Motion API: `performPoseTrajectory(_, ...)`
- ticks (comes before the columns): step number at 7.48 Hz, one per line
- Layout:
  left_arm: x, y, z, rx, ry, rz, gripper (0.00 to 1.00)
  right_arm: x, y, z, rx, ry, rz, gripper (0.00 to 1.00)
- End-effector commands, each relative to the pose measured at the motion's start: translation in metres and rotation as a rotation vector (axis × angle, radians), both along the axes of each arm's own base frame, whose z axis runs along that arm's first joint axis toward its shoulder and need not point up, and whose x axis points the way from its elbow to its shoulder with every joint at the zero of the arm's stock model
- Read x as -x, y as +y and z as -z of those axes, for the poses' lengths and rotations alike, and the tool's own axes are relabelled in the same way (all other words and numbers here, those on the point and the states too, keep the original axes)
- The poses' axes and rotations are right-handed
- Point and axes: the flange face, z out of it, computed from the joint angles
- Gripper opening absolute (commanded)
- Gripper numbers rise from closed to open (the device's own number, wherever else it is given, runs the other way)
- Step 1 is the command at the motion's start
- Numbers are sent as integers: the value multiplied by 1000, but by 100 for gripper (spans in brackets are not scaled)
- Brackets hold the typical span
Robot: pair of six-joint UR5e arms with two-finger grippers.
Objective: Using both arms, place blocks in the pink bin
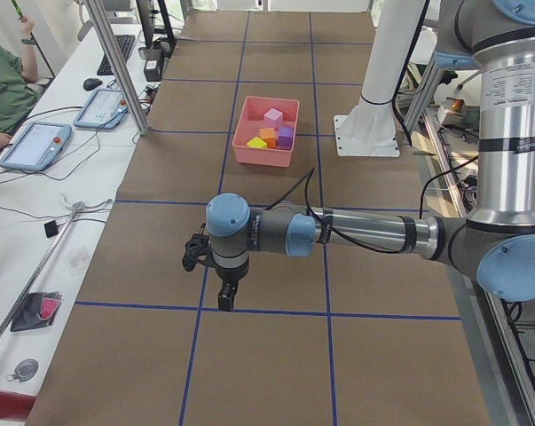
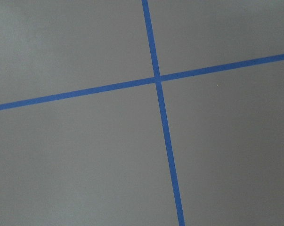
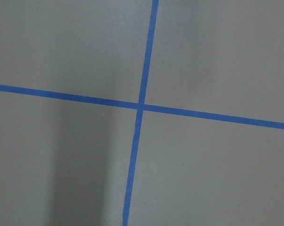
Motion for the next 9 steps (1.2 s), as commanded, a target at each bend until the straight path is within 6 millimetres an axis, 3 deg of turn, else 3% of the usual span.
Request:
performPoseTrajectory(1, 0, -6, -3, 4, 2, 0, 100, 3, 0, 1, 0, -26, 2, 100)
performPoseTrajectory(9, -2, -5, -4, 10, 21, -2, 100, 5, 0, 4, -3, -57, 3, 100)
